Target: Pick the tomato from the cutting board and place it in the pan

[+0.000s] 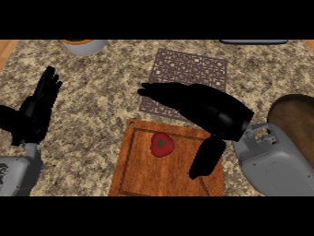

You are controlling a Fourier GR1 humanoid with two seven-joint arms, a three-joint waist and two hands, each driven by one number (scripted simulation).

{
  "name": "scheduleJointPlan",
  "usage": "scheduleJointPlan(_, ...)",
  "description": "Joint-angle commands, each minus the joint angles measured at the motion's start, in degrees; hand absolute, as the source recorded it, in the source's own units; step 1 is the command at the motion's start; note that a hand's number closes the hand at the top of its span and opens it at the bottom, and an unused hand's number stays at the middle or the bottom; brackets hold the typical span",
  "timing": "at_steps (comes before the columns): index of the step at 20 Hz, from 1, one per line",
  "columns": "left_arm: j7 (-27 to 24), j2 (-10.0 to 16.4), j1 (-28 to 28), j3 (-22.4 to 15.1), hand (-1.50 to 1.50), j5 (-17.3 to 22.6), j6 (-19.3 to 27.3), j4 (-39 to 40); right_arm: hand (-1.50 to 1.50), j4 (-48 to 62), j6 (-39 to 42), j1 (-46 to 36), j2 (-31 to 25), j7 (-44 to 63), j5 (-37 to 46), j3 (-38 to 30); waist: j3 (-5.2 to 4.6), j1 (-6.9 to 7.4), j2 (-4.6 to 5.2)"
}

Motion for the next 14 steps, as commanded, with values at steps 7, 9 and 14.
scheduleJointPlan(7,-1.3,-0.5,-0.7,2.7,0.00,-0.7,-2.5,2.1,-1.50,9.1,-2.3,3.8,3.5,-4.8,14.0,3.2,0.01,0.16,0.13)
scheduleJointPlan(9,0.2,-1.9,2.1,0.7,0.00,-1.9,-2.0,-3.0,-1.50,14.6,-0.4,1.3,3.0,-9.1,13.6,0.1,0.02,0.46,0.11)
scheduleJointPlan(14,1.3,-3.1,0.1,2.0,0.00,-3.3,-1.5,-1.4,-1.50,13.7,2.3,3.8,6.1,-10.4,15.9,1.0,0.02,0.11,0.05)
